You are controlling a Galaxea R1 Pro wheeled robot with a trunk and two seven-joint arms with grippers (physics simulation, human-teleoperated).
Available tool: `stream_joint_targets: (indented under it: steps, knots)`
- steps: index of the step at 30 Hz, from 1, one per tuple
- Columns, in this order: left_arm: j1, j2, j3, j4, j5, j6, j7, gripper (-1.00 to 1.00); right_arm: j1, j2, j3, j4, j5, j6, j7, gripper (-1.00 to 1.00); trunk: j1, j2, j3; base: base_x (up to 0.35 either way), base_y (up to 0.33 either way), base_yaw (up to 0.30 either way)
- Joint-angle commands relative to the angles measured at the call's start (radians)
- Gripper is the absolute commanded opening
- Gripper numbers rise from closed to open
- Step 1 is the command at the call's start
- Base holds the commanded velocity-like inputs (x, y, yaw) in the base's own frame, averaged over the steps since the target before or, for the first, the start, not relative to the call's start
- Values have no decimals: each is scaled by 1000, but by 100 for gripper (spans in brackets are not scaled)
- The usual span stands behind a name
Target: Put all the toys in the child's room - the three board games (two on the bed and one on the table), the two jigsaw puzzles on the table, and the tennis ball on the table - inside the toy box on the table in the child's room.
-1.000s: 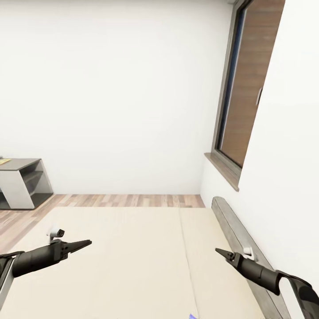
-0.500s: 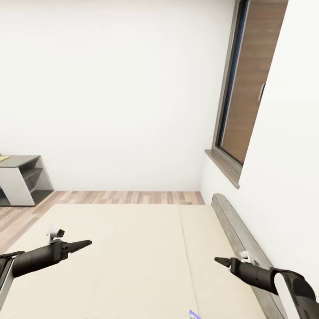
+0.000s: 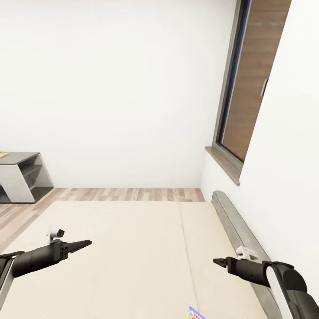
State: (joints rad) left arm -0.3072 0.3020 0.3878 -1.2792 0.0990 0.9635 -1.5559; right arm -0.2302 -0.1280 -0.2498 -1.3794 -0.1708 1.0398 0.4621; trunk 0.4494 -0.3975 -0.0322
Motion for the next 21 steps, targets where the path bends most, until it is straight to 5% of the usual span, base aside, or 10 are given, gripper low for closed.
stream_joint_targets:
  steps: [1,7,21]
  knots:
    - [-1,0,0,0,-1,11,-4,100,-1,1,-1,1,10,6,-28,100,1,-2,-4,0,0,0]
    - [-1,0,0,0,-1,11,-4,100,-1,6,-2,17,30,5,-134,100,1,-2,-14,0,0,0]
    - [-1,0,0,0,-1,11,-4,100,-3,12,2,83,37,0,-164,100,1,-2,-37,0,0,0]
